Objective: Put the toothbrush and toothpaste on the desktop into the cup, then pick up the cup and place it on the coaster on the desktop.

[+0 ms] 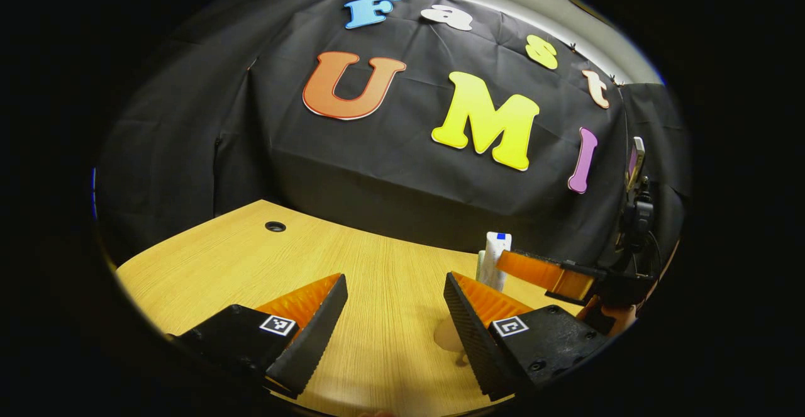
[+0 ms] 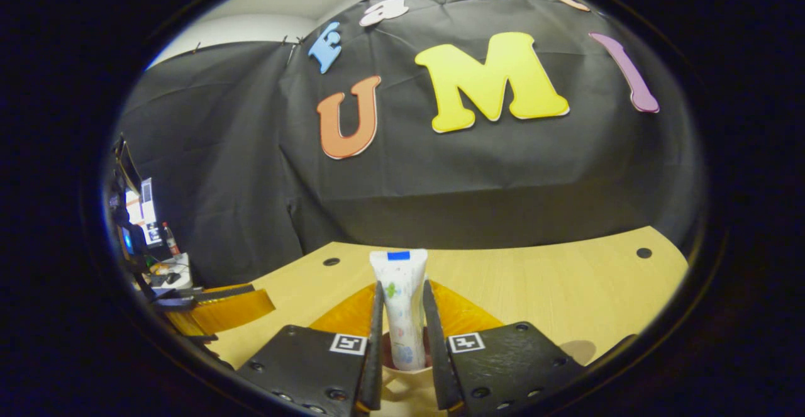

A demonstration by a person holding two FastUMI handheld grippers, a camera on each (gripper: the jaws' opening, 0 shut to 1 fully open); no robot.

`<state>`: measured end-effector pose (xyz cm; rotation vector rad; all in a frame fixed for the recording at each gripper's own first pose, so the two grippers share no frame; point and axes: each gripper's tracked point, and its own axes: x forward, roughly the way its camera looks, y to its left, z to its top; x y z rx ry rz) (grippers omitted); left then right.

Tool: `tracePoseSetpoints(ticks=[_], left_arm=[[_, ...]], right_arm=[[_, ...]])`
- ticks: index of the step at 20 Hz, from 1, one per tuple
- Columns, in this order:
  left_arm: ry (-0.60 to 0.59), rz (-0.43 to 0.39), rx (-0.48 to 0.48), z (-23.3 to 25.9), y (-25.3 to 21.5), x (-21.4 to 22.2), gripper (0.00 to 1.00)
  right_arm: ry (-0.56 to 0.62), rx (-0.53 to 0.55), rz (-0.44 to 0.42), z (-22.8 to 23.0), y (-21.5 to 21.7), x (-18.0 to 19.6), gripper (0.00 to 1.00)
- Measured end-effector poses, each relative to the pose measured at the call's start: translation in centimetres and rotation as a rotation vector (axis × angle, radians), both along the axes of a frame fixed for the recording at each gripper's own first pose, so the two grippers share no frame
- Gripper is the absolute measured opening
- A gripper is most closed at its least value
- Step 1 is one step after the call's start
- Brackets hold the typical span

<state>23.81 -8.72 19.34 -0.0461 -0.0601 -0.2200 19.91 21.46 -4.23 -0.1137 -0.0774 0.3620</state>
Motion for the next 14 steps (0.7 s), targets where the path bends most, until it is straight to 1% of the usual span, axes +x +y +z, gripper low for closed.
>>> tracePoseSetpoints(ticks=[1, 4, 5, 6, 7, 8, 9, 10, 11, 12, 13, 14], left_arm=[[0.002, -0.003, 0.000, 0.0, -0.1, -0.2, 0.98], [0.007, -0.019, 0.008, 0.1, -0.6, -0.6, 0.98], [0.011, -0.032, 0.014, 0.1, -1.1, -0.7, 0.98], [0.017, -0.048, 0.020, 0.2, -1.8, -0.7, 0.98], [0.027, -0.064, 0.028, 0.1, -2.3, -0.8, 0.97], [0.042, -0.082, 0.040, -0.1, -3.0, -0.7, 0.97], [0.061, -0.099, 0.056, -0.5, -3.8, -0.6, 0.97], [0.082, -0.116, 0.072, -0.7, -4.6, -0.5, 0.97], [0.101, -0.133, 0.085, -0.9, -5.3, -0.5, 0.97], [0.123, -0.146, 0.096, -1.2, -6.1, -0.4, 0.98], [0.146, -0.163, 0.100, -1.6, -6.8, -0.5, 0.97], [0.171, -0.177, 0.102, -2.0, -7.6, -0.6, 0.98]], right_arm=[[-0.014, 0.001, -0.002, 0.4, 0.0, -0.3, 0.48], [-0.047, -0.007, -0.050, 1.8, -1.8, -1.2, 0.93], [-0.056, -0.010, -0.068, 2.1, -2.5, -1.7, 0.98], [-0.065, -0.014, -0.089, 2.6, -3.3, -2.1, 0.98], [-0.071, -0.016, -0.110, 2.9, -4.4, -2.4, 0.99], [-0.076, -0.015, -0.131, 3.4, -5.4, -2.9, 0.92], [-0.080, -0.015, -0.151, 3.6, -6.4, -3.6, 0.96], [-0.082, -0.019, -0.170, 3.9, -7.4, -4.0, 0.96], [-0.082, -0.025, -0.191, 4.0, -8.6, -4.5, 0.92], [-0.080, -0.032, -0.212, 4.0, -9.7, -5.0, 0.92], [-0.075, -0.039, -0.230, 3.9, -10.8, -5.3, 0.96], [-0.070, -0.043, -0.249, 3.8, -11.9, -5.9, 0.96]])
